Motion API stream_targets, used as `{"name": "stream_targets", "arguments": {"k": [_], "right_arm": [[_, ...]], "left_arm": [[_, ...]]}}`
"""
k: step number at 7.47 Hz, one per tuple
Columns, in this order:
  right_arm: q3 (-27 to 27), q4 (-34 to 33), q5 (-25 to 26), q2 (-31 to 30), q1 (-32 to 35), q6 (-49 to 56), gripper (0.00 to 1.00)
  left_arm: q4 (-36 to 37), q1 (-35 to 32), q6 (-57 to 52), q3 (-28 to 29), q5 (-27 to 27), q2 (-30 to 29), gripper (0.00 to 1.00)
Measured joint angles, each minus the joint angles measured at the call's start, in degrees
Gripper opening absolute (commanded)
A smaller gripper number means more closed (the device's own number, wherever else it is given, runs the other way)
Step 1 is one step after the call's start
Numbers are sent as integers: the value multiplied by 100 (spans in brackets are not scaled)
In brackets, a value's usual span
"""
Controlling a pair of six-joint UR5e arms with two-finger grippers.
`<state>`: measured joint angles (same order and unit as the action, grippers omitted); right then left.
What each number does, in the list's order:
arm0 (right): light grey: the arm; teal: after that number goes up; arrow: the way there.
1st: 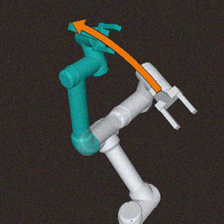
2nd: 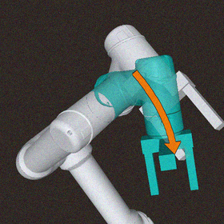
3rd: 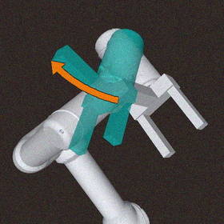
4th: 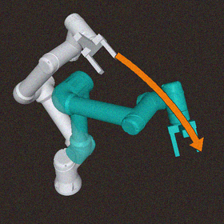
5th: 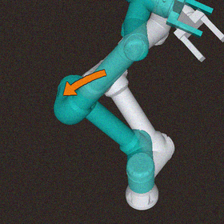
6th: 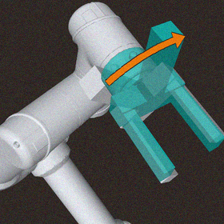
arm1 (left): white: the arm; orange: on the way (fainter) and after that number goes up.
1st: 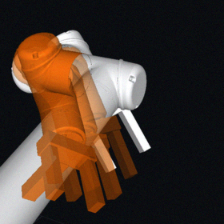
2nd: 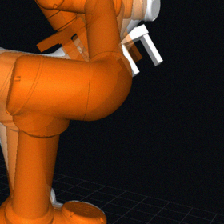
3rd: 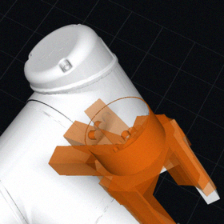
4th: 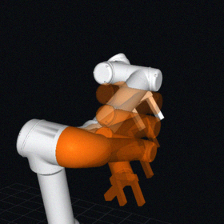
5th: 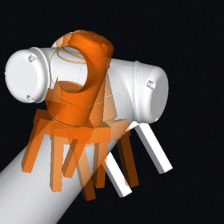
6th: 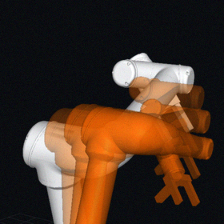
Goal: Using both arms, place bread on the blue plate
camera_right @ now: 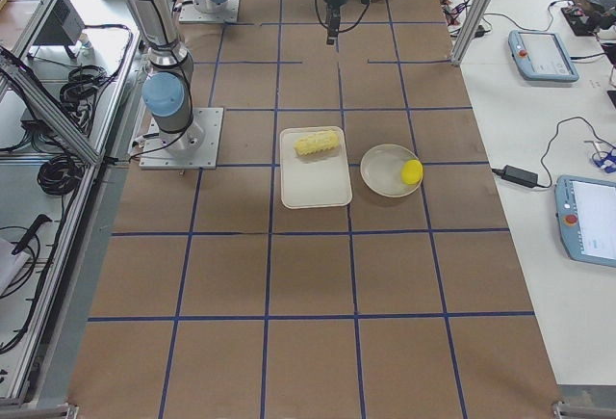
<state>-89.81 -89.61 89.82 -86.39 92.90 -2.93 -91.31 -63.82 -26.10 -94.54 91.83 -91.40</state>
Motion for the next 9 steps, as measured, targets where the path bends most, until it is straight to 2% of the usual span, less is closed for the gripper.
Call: {"name": "stream_targets", "arguments": {"k": [3, 5, 8, 9], "right_arm": [[0, -3, 2, 2, 0, 7, 100], [6, -3, 7, 2, 0, 24, 100], [0, 2, 14, 0, 0, 31, 100], [-1, 4, 13, 0, 0, 30, 100]], "left_arm": [[1133, -1453, 1832, -72, -814, -1057, 0], [1801, -2325, 2676, -103, -990, -1537, 0], [2602, -3273, 3312, -127, -1039, -2204, 1], [2779, -3429, 3426, -125, -1042, -2362, 13]]}}
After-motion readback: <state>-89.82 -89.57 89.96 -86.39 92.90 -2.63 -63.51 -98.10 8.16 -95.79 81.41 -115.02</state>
